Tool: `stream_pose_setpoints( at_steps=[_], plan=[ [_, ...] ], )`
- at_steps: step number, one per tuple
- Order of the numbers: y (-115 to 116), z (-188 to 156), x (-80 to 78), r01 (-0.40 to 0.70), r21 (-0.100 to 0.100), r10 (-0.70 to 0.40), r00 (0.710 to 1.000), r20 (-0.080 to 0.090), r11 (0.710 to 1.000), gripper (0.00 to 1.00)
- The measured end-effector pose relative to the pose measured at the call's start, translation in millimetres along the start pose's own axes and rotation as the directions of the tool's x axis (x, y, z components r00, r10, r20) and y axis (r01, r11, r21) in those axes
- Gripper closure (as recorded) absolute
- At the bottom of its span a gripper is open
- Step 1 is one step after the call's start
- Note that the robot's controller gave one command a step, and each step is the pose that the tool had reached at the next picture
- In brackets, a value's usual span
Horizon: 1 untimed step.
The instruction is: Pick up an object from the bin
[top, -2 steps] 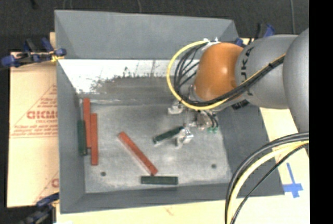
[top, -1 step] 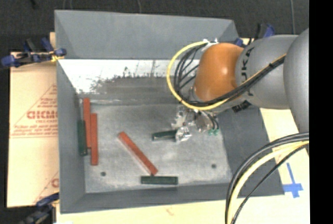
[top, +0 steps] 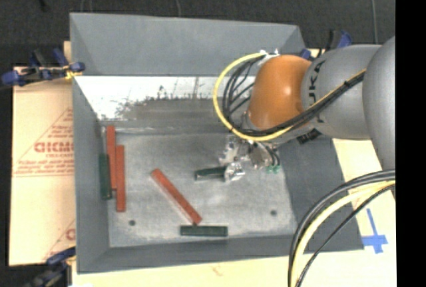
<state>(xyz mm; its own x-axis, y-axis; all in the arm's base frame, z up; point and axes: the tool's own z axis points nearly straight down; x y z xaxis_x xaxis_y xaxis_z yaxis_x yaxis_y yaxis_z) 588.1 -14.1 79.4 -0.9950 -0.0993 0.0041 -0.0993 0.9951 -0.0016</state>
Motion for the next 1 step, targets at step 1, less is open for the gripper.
stream_pose_setpoints(
  at_steps=[1],
  plan=[
    [-1.9, -123.3, -8.1, 0.005, 0.0, -0.005, 1.0, 0.009, 1.0, 1.0]
  ],
)
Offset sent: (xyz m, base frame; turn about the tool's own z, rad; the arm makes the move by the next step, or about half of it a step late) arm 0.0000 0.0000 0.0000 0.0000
